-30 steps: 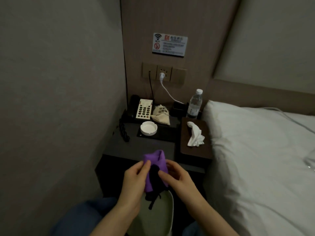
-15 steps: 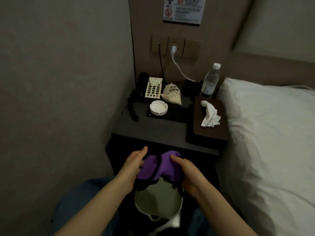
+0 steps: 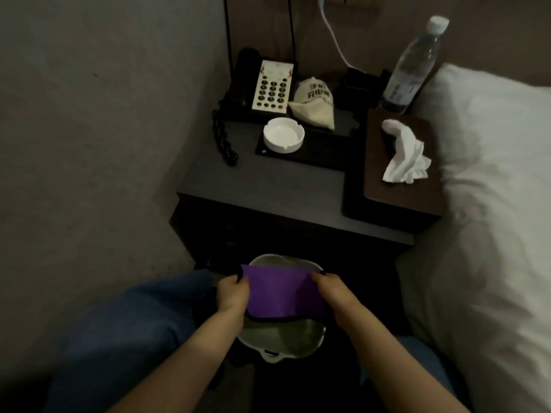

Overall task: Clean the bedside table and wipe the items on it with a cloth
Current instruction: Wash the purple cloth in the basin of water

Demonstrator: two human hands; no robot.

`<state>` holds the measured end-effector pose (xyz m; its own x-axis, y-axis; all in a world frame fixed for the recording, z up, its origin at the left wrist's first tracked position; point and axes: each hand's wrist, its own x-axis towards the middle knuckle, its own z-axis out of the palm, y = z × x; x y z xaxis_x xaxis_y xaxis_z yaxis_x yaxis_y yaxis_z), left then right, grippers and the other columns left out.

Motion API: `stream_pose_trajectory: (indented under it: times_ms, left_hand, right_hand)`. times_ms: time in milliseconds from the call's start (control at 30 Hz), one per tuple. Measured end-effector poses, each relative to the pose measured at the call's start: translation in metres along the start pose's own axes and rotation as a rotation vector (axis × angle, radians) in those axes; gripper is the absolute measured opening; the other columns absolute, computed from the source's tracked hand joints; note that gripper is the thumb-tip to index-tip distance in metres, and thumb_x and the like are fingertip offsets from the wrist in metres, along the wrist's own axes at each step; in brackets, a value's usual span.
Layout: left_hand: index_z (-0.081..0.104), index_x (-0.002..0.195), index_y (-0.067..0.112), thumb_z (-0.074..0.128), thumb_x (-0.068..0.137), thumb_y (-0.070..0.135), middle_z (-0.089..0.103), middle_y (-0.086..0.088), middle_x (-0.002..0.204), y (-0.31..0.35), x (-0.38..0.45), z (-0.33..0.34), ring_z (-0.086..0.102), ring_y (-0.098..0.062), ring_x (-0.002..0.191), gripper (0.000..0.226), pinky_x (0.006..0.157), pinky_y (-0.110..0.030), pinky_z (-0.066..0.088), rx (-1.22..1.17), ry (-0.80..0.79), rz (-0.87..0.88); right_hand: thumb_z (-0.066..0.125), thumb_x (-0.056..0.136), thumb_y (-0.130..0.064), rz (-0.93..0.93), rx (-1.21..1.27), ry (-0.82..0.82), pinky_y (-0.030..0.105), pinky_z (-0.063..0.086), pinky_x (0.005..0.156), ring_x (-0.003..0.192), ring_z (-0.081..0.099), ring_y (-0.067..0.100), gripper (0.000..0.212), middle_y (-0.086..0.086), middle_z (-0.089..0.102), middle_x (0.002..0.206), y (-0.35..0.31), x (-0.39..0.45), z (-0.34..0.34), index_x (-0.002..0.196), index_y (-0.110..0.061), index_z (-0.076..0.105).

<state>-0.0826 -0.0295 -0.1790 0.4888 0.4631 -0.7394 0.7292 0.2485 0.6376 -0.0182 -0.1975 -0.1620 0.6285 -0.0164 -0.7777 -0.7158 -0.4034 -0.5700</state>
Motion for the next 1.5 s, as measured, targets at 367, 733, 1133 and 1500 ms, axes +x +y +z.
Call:
stream_pose_trajectory:
  times_ms: [367,733,1133,1500]
  left_hand:
    - [0.035,0.146,0.03,0.044,0.096,0.031,0.032,-0.002,0.144,-0.052,0.021,0.04,0.042,-0.023,0.128,0.051,0.106,-0.037,0.039,1.064,-0.336,0.618]
    - [0.006,0.154,0.03,0.036,0.097,0.031,-0.017,0.001,0.16,-0.08,0.041,0.058,-0.011,-0.019,0.148,0.064,0.121,-0.041,0.004,1.493,-0.518,0.49]
    - [0.044,0.128,0.023,0.057,0.084,0.015,0.042,-0.006,0.133,-0.062,0.052,0.063,0.055,-0.029,0.114,0.047,0.089,-0.04,0.051,0.925,0.064,0.446]
    - [0.07,0.096,0.027,0.058,0.084,0.023,0.071,-0.005,0.096,-0.052,0.058,0.061,0.066,-0.027,0.092,0.018,0.08,-0.036,0.055,0.824,-0.05,0.341]
  right_hand:
    - [0.047,0.091,0.004,-0.028,0.133,-0.001,0.037,0.052,0.078,0.093,0.063,0.032,0.021,0.018,0.065,0.096,0.036,0.022,0.049,0.105,-0.006,0.059]
    - [0.043,0.092,0.009,0.01,0.266,-0.101,0.031,0.051,0.078,0.082,0.064,0.021,0.035,0.009,0.069,0.089,0.067,0.033,0.047,0.103,-0.016,0.064]
    - [0.043,0.091,0.007,0.112,0.483,-0.116,0.033,0.054,0.068,0.075,0.065,0.028,0.033,0.016,0.069,0.086,0.077,0.046,0.055,0.111,-0.009,0.064]
    - [0.034,0.081,0.019,0.187,0.51,-0.157,0.032,0.046,0.061,0.068,0.057,0.028,0.049,0.017,0.062,0.078,0.075,0.041,0.046,0.115,-0.003,0.061]
